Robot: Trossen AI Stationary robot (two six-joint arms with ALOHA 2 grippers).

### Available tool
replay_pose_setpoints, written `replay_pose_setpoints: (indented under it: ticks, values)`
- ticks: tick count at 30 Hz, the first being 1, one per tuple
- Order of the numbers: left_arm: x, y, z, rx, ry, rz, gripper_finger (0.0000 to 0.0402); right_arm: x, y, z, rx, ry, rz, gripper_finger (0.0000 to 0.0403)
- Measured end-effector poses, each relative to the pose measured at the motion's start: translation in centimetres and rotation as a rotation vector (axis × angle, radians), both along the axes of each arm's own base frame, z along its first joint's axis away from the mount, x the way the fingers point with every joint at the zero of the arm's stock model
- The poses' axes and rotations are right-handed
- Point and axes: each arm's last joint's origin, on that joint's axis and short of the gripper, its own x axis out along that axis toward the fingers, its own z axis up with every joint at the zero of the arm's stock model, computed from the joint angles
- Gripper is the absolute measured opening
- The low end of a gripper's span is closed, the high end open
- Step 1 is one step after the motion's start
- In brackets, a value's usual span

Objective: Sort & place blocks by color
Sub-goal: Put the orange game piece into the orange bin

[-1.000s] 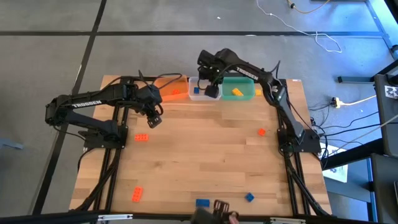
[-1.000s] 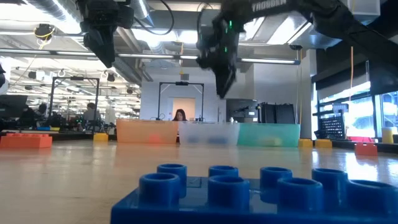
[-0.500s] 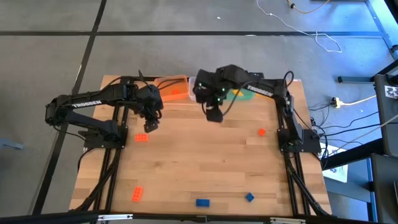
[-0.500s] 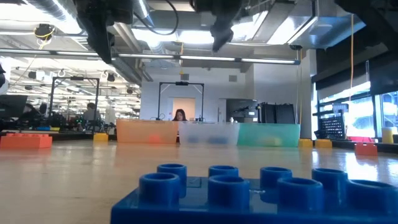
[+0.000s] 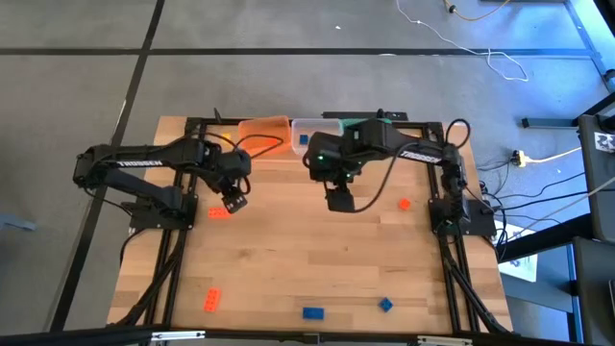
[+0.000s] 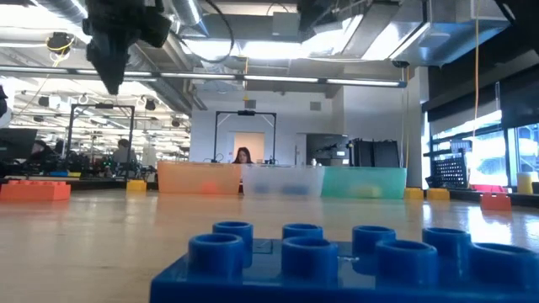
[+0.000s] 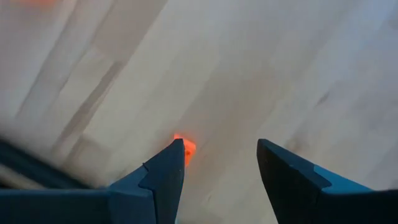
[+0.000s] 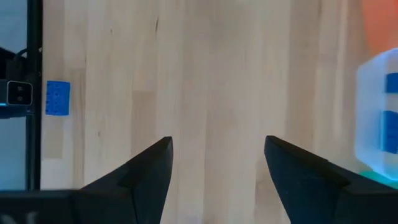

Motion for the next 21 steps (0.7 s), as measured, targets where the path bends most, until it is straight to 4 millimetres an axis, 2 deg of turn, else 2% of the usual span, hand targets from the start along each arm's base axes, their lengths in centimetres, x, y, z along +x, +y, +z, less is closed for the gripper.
replay_pose_setpoints:
  ticks: [4, 10, 16, 21]
  values:
    - [0.7, -0.1, -0.9, -0.003, 0.071, 0.079, 0.0192, -0.9, 0.0, 1.1, -0.037, -0.030, -0.002, 0.0252]
    - [2.1, -0.5, -2.3, -0.006, 0.131, 0.033, 0.0192, -2.6, 0.0, 2.6, -0.057, -0.056, 0.037, 0.0252]
    - [3.3, -0.5, -4.1, -0.033, 0.263, 0.176, 0.0192, -4.0, 0.0, 4.0, -0.083, -0.106, 0.086, 0.0252]
    - [4.0, -0.9, -5.5, -0.038, 0.354, 0.154, 0.0192, -4.5, -0.2, 4.5, -0.095, -0.125, 0.106, 0.0252]
